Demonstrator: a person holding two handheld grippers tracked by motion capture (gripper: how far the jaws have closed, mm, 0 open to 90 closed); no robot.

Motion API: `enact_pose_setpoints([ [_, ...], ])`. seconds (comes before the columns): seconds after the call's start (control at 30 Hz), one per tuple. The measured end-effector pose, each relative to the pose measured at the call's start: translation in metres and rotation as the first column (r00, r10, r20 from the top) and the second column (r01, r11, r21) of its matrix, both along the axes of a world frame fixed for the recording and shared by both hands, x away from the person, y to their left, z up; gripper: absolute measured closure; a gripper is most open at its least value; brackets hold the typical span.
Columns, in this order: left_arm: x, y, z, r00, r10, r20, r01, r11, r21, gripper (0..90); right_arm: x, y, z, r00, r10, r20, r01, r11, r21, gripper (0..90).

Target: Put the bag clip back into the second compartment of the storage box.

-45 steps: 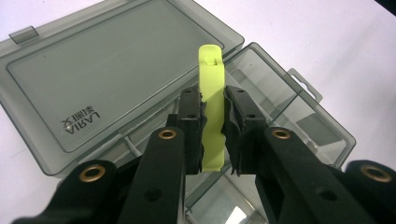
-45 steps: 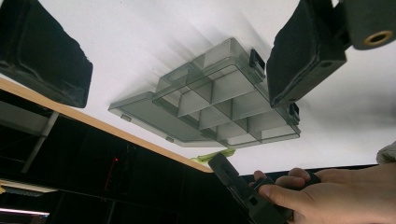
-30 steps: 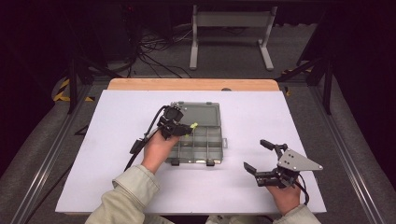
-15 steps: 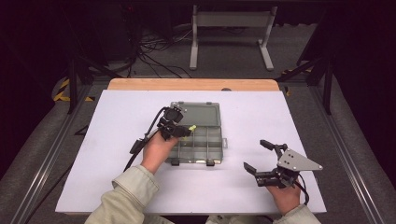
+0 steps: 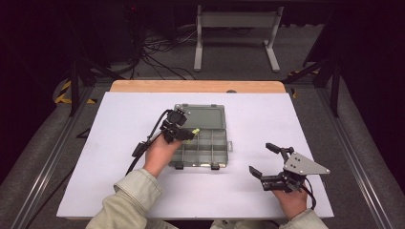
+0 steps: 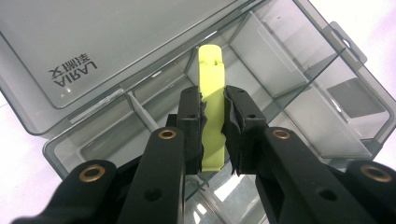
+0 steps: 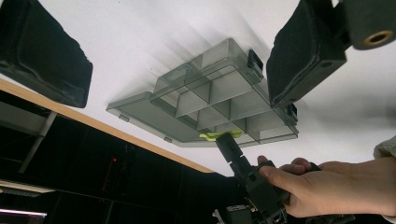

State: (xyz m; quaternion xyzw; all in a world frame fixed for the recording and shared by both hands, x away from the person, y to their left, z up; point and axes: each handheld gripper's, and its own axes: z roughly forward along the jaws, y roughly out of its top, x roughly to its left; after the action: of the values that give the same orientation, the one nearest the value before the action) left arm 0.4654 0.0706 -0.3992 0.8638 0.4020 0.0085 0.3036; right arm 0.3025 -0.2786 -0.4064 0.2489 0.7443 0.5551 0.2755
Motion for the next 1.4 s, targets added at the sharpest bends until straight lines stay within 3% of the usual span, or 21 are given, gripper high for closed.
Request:
enact_pose_setpoints([
  [0.23, 0.0, 0.0, 0.0, 1.0, 0.001, 0.007, -0.001, 0.9999, 0.01, 76.1, 0.0, 0.0, 0.0, 1.0, 0.001, 0.0, -0.001, 1.0, 0.0, 7.8],
  [0.43, 0.0, 0.001, 0.0, 1.0, -0.001, 0.003, 0.001, 0.9999, 0.01, 69.5, 0.0, -0.001, 0.0, 1.0, -0.001, 0.0, 0.001, 1.0, -0.001, 7.8],
  [0.53, -0.003, 0.002, 0.004, 0.9996, -0.018, 0.021, 0.018, 0.9998, 0.003, 67.0, 0.001, 0.0, 0.0, 1.0, 0.002, -0.001, -0.002, 1.0, 0.001, 7.7],
  [0.7, -0.01, 0.006, 0.014, 0.9981, -0.041, 0.046, 0.043, 0.9984, -0.038, 55.3, 0.001, 0.0, 0.0, 1.0, 0.003, 0.001, -0.003, 1.0, -0.001, 7.8],
  [0.77, -0.016, 0.01, 0.022, 0.996, -0.053, 0.073, 0.057, 0.9963, -0.064, 43.5, 0.001, 0.0, 0.0, 1.0, 0.002, 0.0, -0.002, 1.0, -0.001, 7.7],
  [0.87, -0.021, 0.012, 0.026, 0.9938, -0.059, 0.094, 0.067, 0.9947, -0.078, 36.9, 0.001, 0.001, 0.0, 1.0, 0.001, 0.001, -0.001, 1.0, 0.001, 7.7],
  [1.0, -0.033, 0.016, 0.036, 0.9873, -0.084, 0.135, 0.097, 0.9907, -0.095, 22.7, 0.001, 0.001, 0.0, 1.0, 0.0, -0.001, 0.0, 1.0, -0.002, 7.6],
  [1.17, -0.051, 0.026, 0.048, 0.9757, -0.095, 0.197, 0.118, 0.9874, -0.106, 13.4, 0.001, 0.001, 0.0, 1.0, -0.001, -0.002, 0.001, 1.0, 0.001, 7.5],
  [1.4, -0.078, 0.046, 0.061, 0.9487, -0.105, 0.298, 0.152, 0.9781, -0.142, 4.9, 0.0, 0.002, 0.0, 1.0, -0.005, -0.001, 0.005, 1.0, 0.004, 7.4],
])
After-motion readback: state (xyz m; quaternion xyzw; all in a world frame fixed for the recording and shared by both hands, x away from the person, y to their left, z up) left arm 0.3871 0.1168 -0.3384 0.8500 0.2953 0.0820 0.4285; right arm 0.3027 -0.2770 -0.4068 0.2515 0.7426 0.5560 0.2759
